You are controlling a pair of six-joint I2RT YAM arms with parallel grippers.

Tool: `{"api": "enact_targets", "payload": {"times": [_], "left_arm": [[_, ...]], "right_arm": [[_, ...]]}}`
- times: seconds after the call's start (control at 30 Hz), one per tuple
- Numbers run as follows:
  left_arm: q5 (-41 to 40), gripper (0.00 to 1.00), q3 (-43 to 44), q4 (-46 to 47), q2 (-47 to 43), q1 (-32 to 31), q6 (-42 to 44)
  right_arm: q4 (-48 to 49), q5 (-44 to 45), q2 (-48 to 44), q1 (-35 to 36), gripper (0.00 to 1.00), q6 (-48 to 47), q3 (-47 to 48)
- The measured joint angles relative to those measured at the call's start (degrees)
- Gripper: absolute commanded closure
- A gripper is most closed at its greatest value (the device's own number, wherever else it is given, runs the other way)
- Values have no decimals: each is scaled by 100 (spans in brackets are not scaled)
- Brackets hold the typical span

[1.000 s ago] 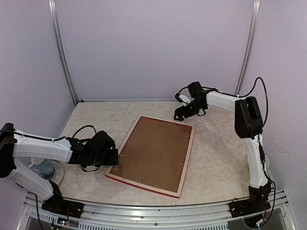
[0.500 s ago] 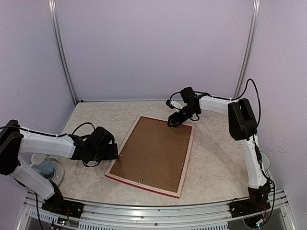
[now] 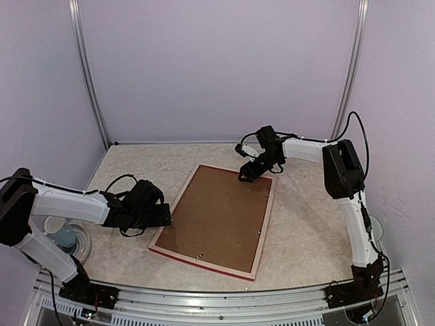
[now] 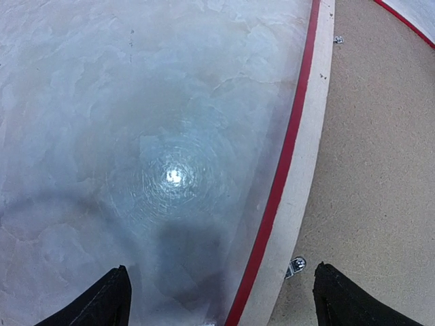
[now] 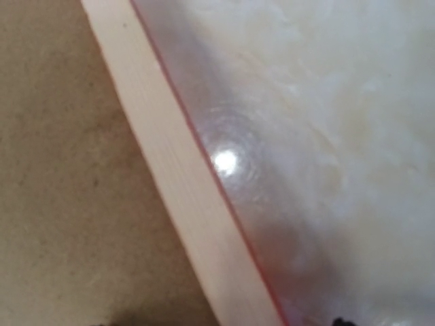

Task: Put the photo into the frame
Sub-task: Press the fastener onto the backboard.

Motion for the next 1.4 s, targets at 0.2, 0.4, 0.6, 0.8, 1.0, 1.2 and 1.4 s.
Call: {"api": "enact_targets", "payload": {"times": [0.2, 0.4, 0.6, 0.8, 1.0, 1.2, 1.4], "left_arm": [[42, 8, -68, 90, 0, 0, -2], [94, 9, -129, 120, 0, 0, -4], [160, 9, -131, 131, 0, 0, -7], [164, 9, -131, 131, 0, 0, -4], [179, 9, -131, 131, 2, -2, -4], [205, 9, -131, 131, 20, -11, -7], [236, 9, -131, 131, 20, -13, -7]], "right_arm": [[2, -315, -2, -136, 24, 109, 0], [35, -651, -4, -310, 24, 293, 11], [-2, -682, -4, -356, 25, 407, 225], [-28, -702, 0, -343, 25, 420, 317], [-138, -638, 20, -284, 27, 387, 424], [-186, -555, 136, -245, 30, 372, 459], [-282, -459, 203, -227, 36, 369, 459]]}}
